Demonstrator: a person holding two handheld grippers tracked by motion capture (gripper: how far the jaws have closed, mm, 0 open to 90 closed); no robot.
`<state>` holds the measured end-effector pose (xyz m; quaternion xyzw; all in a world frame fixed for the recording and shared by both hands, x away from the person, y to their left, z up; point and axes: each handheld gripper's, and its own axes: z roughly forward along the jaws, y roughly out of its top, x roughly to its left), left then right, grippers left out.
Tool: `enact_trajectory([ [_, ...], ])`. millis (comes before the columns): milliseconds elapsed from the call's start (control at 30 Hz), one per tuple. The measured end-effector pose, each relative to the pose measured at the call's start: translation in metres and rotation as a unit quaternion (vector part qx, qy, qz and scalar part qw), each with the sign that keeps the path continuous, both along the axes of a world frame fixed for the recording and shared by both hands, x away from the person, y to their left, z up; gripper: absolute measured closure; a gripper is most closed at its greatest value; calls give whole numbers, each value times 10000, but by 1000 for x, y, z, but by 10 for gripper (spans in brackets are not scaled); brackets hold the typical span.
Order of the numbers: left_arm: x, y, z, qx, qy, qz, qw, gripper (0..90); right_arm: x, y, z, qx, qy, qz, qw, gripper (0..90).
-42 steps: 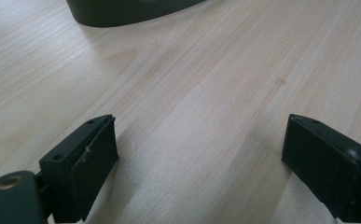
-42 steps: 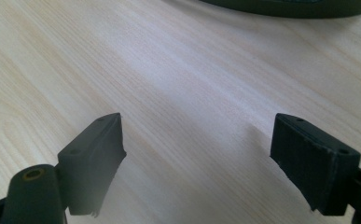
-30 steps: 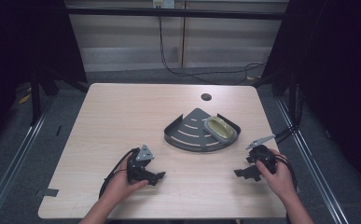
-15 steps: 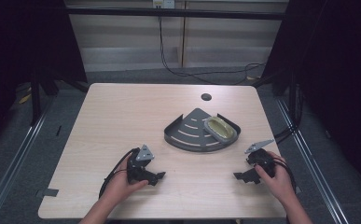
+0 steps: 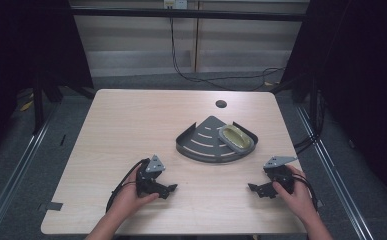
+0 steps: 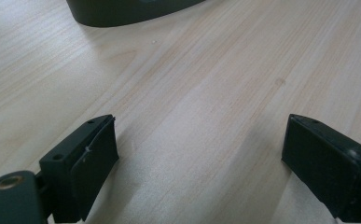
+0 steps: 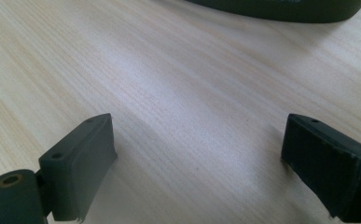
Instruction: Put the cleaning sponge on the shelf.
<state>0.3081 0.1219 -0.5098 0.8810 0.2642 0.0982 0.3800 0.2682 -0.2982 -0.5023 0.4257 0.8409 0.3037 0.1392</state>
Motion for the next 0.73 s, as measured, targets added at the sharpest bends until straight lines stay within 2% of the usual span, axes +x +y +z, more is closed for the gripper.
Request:
enact_trajectory([
  [67, 0, 0, 0, -5, 1, 3, 10000, 97, -1, -3, -3, 92, -182, 81, 9998, 84],
  [133, 0, 0, 0, 1, -1, -2, 10000, 98, -2, -4, -5, 186, -260, 44, 9995, 84],
  [167, 0, 0, 0, 2, -1, -1, 10000, 98, -3, -5, -8, 280, -438, 35, 9986, 86],
  [733, 0, 0, 0, 14, 9, -6, 10000, 92, -3, -5, -9, 318, -449, -3, 9985, 85],
])
